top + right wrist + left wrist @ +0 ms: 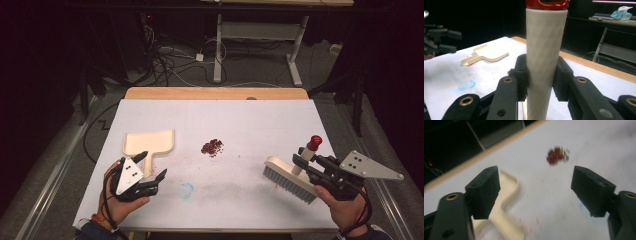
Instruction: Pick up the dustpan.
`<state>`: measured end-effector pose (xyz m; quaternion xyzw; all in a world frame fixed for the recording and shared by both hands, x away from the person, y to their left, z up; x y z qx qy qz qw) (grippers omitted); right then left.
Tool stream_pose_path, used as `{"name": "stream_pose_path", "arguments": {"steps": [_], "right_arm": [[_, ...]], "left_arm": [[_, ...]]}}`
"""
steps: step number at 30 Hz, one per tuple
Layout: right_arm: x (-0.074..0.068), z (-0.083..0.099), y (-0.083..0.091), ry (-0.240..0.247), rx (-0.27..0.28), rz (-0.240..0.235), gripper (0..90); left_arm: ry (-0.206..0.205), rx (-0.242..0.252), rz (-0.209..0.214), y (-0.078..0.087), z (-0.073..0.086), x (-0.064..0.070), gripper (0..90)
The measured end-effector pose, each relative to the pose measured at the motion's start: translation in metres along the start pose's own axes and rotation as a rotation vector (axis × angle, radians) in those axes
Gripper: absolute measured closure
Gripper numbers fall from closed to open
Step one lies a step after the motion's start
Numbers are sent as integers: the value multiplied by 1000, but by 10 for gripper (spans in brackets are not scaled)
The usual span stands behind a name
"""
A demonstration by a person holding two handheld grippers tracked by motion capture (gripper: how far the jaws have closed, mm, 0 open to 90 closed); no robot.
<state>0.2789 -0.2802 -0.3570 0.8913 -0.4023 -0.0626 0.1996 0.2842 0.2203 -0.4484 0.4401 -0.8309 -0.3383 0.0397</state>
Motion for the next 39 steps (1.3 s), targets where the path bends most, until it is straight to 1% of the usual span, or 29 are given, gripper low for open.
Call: {"name": "stream_pose_path", "arguments": {"steps": [1, 2, 3, 5, 6, 8, 10, 14, 15, 16, 18, 20, 21, 22, 25, 26, 27, 28, 29, 30, 31, 32, 33, 34, 35, 36, 37, 38, 39], "right_arm": [[1, 0, -1, 0, 0, 4, 700], [1, 0, -1, -4, -1, 5, 700], [1, 1, -1, -7, -3, 5, 700], [1, 0, -3, 4, -7, 13, 700], [1, 0, -3, 4, -8, 19, 700], [2, -1, -4, 2, -4, 22, 700], [2, -2, -6, 2, -5, 17, 700], [1, -3, -8, 5, -4, 12, 700], [2, -3, -9, 10, -3, 9, 700], [2, -4, -10, 10, -2, 8, 699], [1, -4, -11, 12, 1, 1, 700], [1, -4, -11, 10, 0, 0, 699], [0, -3, -13, 19, -7, 2, 700], [0, -3, -13, 20, -9, 3, 700], [1, -4, -13, 18, -10, 11, 700], [1, -4, -14, 20, -9, 14, 700], [1, -4, -15, 17, -12, 16, 700], [1, -3, -15, 13, -15, 18, 699], [1, -3, -16, 16, -16, 19, 700], [1, -2, -16, 15, -20, 19, 700], [1, -2, -16, 13, -22, 17, 700], [1, -2, -16, 16, -21, 16, 700], [0, -2, -16, 17, -20, 16, 700], [0, -2, -16, 17, -23, 19, 700], [-1, -2, -16, 18, -23, 17, 700], [-1, -2, -16, 21, -23, 17, 699], [-1, -2, -16, 22, -23, 16, 700], [-2, -2, -16, 24, -25, 14, 700], [-2, -1, -17, 30, -27, 14, 700]], "left_arm": [[12, -27, 1, -1, 7, -1, 238], [36, -58, 14, -1, 12, -3, 238], [51, -73, 4, -1, 16, -4, 232], [99, -82, 8, 1, 21, -8, 230], [99, -82, 8, 1, 21, -8, 229], [129, -95, -5, 4, 25, -11, 228], [137, -105, -2, 4, 26, -11, 226], [157, -164, -25, 2, 28, -11, 222], [165, -178, -23, 1, 28, -11, 220], [165, -178, -23, 1, 28, -11, 220], [187, -200, -24, -2, 29, -13, 220], [209, -208, -16, -5, 28, -16, 220], [227, -225, -23, -9, 27, -19, 220], [227, -225, -23, -9, 27, -19, 220], [282, -280, -18, -26, 23, -24, 229], [302, -301, -24, -32, 22, -26, 230], [302, -301, -24, -32, 22, -26, 232], [345, -347, -29, -45, 20, -29, 238], [367, -382, -50, -52, 20, -31, 239], [380, -405, -55, -59, 20, -32, 241], [389, -413, -51, -65, 19, -35, 241], [389, -413, -51, -65, 19, -35, 248], [413, -422, -70, -73, 17, -40, 264], [426, -428, -65, -77, 17, -44, 277], [426, -428, -65, -77, 17, -44, 289], [445, -434, -50, -80, 17, -47, 291], [466, -436, -21, -82, 17, -53, 291], [461, -439, -26, -83, 16, -54, 316], [461, -439, -26, -83, 16, -54, 381]]}}
Point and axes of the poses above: each handheld gripper's, and its own axes: y roughly backward along the jaws, z roughly out of its underside, x roughly to its right, the point moved 1 cm from there along -y, roughly forward along the jaws, and after that the axes turned 10 degrees about -x, right-handed, at the moved point
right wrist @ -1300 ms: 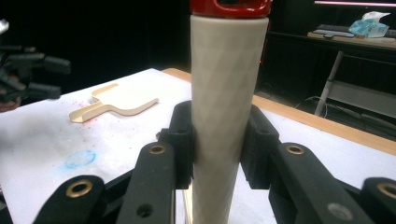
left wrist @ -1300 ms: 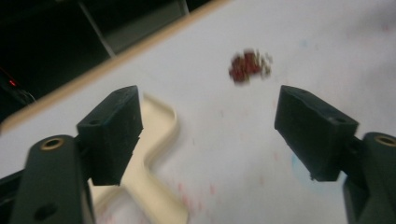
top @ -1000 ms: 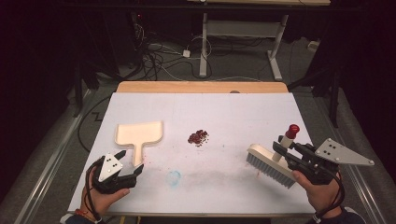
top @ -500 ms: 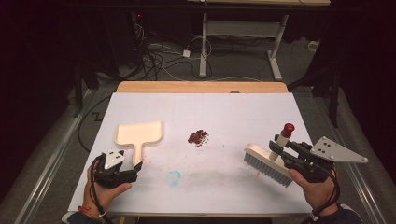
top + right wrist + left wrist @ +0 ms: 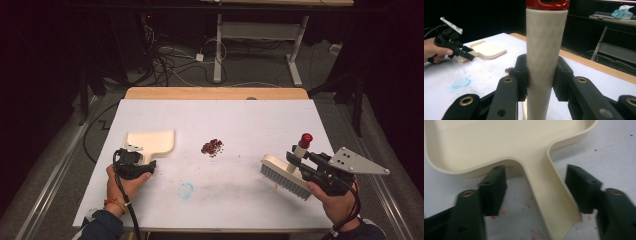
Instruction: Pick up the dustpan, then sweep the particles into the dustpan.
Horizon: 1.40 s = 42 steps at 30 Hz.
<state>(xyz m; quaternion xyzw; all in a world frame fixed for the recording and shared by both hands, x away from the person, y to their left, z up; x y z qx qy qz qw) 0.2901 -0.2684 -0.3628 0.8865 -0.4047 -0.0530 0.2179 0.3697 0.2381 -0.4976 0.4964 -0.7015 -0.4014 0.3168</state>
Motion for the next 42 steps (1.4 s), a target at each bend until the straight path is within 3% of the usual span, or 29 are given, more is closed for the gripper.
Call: {"name": "stream_pose_path", "arguments": {"steps": [5, 10, 26, 33, 39, 42], "right_arm": [[0, 2, -6, -8, -16, -7, 700], [0, 3, -8, -12, -19, -5, 699], [-2, 2, -10, 5, -20, -12, 699], [2, 4, -11, 1, -15, -5, 700], [6, 7, -17, -14, -26, 3, 700], [9, 6, -24, -16, -31, 7, 700]], "left_arm": [[-7, -7, 8, -2, -9, -5, 557], [-52, 2, 6, -5, -12, -6, 635], [-99, -12, -6, 5, -15, -9, 641], [-199, -4, -17, 27, -14, -6, 641], [-217, 18, 16, 45, -6, -6, 641], [-253, 0, 25, 55, 2, -5, 641]]}}
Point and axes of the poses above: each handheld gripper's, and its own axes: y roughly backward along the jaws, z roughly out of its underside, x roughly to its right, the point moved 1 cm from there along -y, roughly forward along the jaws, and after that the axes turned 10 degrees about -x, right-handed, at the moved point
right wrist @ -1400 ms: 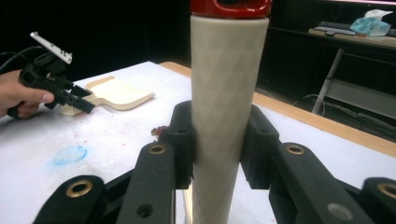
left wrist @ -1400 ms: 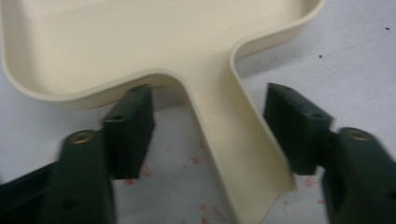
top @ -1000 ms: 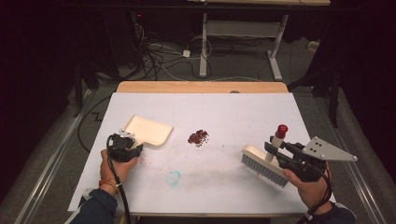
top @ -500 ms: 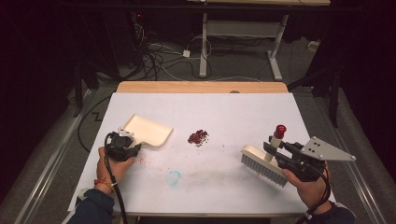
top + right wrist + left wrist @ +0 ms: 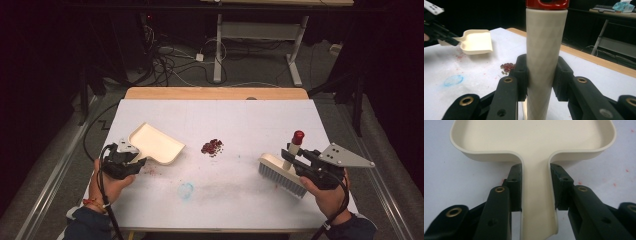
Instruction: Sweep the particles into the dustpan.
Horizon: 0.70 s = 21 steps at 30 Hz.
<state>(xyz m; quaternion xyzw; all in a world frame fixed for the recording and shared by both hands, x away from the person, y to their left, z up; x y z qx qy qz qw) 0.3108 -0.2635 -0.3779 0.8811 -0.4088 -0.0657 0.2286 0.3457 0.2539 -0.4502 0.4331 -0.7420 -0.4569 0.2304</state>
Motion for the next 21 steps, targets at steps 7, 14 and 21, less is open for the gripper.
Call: {"name": "stream_pose_path", "arguments": {"steps": [7, 14, 21], "right_arm": [[11, -10, -27, -22, -13, 39, 700], [24, -29, -67, -50, 1, 73, 701], [35, -52, -111, -90, 6, 96, 701]], "left_arm": [[-109, -46, 43, 8, 7, 13, 641], [-238, -89, 107, 7, 0, 41, 641], [-262, -117, 139, -3, -5, 46, 641]]}}
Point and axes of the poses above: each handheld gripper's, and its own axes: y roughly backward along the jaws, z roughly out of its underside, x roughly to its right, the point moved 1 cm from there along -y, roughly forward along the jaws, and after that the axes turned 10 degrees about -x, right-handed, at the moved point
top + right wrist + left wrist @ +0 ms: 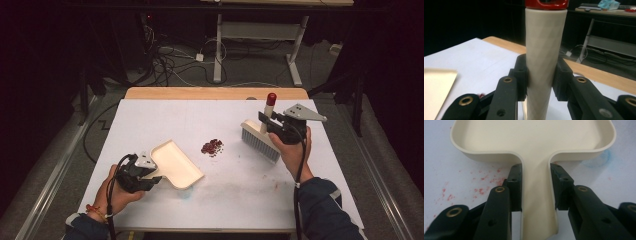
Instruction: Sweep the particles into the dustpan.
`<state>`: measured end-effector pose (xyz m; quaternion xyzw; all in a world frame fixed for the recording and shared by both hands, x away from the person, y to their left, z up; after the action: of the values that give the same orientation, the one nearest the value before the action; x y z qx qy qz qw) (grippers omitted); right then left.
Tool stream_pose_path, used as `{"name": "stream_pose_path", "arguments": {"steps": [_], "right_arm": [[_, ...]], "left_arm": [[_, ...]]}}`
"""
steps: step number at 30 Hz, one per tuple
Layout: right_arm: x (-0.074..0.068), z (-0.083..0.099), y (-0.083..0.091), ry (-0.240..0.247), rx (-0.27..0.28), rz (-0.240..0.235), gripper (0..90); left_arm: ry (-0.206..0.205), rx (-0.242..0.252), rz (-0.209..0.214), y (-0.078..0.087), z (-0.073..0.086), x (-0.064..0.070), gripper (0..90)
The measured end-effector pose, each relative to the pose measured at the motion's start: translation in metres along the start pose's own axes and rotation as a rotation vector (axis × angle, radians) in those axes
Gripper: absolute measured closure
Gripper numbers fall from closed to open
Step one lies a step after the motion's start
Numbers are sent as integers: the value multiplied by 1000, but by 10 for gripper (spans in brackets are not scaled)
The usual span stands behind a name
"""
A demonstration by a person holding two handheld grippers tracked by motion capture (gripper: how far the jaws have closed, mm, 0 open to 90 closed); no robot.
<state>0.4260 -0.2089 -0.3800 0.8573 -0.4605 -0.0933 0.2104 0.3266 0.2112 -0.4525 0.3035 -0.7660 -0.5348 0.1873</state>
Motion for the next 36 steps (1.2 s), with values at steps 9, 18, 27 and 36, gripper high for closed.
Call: {"name": "stream_pose_path", "arguments": {"steps": [9, 18, 27, 36], "right_arm": [[-12, -21, -42, -20, 4, 20, 701], [-37, -24, -71, -1, 21, -25, 701], [-68, -22, -80, 41, 4, -107, 701], [-89, -17, -79, 72, -8, -140, 692]], "left_arm": [[-1, 0, 34, -9, -8, -2, 641], [8, 14, 48, -11, -9, -4, 640], [4, 5, 42, -14, -13, -4, 640], [2, 5, 47, -17, -19, 0, 640]]}}
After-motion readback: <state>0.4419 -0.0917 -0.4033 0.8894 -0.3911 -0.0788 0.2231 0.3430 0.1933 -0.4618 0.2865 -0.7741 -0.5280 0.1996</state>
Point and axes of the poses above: each handheld gripper's, and its own axes: y roughly backward along the jaws, z roughly out of its underside, x roughly to its right, the point moved 1 cm from there along -y, roughly forward along the jaws, and after that the axes turned 10 degrees about -x, right-handed, at the moved point
